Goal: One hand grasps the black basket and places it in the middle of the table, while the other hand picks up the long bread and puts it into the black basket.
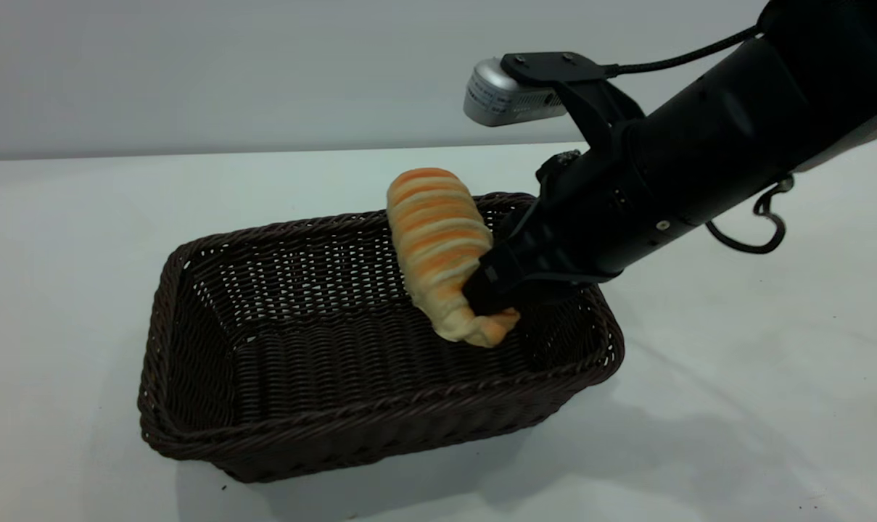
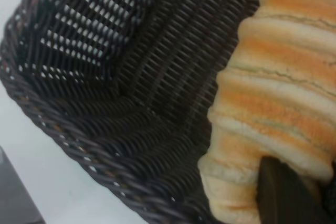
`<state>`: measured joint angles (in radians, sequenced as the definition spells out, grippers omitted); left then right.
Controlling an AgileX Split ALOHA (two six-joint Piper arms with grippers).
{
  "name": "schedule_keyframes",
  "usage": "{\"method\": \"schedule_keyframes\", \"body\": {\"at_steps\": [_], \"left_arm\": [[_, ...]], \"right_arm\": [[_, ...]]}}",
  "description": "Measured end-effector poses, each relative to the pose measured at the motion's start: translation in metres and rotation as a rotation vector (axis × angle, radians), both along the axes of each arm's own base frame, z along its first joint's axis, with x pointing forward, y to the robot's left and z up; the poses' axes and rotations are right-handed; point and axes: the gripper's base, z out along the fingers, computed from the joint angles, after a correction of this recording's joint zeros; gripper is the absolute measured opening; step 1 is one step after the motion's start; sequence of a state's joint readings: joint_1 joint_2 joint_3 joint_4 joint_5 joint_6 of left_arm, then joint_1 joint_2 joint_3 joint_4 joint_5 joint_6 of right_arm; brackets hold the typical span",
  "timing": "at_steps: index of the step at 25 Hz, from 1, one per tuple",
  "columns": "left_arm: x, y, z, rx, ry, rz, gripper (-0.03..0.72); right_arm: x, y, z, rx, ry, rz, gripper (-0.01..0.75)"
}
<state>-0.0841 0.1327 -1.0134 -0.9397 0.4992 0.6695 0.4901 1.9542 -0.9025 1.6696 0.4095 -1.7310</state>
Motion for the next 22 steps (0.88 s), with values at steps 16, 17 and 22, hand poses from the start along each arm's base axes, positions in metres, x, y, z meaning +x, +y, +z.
{"method": "schedule_keyframes", "body": {"at_steps": [16,17,22], "left_arm": [[-0.001,-0.001,0.0,0.027,-0.016,0.003,0.585],[-0.001,-0.001,0.0,0.032,-0.018,0.004,0.585],[0.001,-0.002,-0.004,0.074,-0.003,0.013,0.583]], "right_arm": [[0.005,-0.006,0.028,-0.057,-0.161,0.007,0.572],[0.005,-0.008,0.044,-0.06,-0.214,0.003,0.553],[-0.015,-0.026,0.144,0.028,-0.458,-0.069,0.472]]}}
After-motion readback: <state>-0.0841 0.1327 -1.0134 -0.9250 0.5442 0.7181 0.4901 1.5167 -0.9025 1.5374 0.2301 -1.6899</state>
